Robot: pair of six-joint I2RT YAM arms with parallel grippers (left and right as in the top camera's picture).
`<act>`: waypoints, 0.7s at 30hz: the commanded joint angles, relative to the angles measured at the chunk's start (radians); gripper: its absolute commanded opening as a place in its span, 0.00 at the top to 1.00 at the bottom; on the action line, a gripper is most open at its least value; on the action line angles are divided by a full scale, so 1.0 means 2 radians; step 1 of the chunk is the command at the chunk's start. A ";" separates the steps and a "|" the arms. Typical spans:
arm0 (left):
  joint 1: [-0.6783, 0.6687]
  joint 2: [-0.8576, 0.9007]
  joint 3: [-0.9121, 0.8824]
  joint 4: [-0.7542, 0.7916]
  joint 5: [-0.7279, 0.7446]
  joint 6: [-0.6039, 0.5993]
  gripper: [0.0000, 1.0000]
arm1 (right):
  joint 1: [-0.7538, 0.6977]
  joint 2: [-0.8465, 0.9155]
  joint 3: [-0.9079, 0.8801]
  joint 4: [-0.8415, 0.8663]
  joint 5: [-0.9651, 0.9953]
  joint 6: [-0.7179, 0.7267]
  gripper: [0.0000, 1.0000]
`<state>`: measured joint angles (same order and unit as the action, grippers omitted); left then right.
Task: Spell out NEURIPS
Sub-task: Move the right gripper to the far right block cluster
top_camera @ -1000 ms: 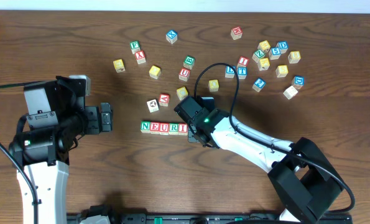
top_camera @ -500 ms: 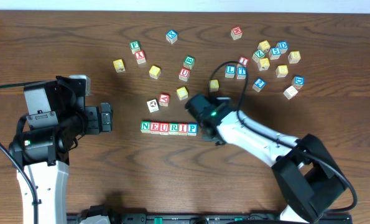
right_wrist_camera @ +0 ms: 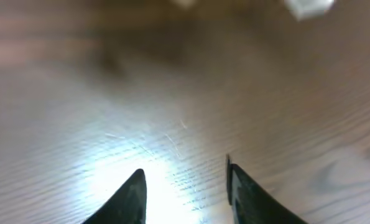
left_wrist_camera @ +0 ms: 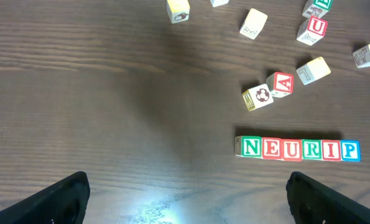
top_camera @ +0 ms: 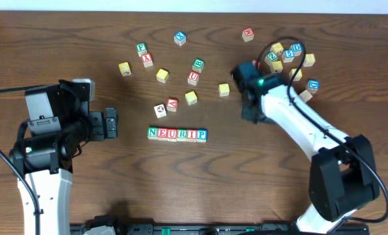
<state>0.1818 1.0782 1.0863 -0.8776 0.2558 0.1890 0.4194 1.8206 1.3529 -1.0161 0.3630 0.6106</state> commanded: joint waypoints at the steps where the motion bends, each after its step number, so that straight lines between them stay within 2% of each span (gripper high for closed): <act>1: 0.002 0.000 0.007 0.000 -0.002 0.008 0.01 | -0.011 -0.018 0.066 -0.013 -0.005 -0.047 0.61; 9: 0.002 0.000 0.007 0.000 -0.002 0.008 0.01 | -0.055 -0.018 0.156 -0.018 -0.075 -0.101 0.52; 21: 0.002 0.000 0.007 0.000 -0.002 0.008 0.01 | -0.165 -0.018 0.167 -0.035 -0.179 -0.129 0.50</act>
<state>0.1818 1.0782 1.0863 -0.8780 0.2558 0.1890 0.1265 1.8034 1.6672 -1.0775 0.0715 0.4004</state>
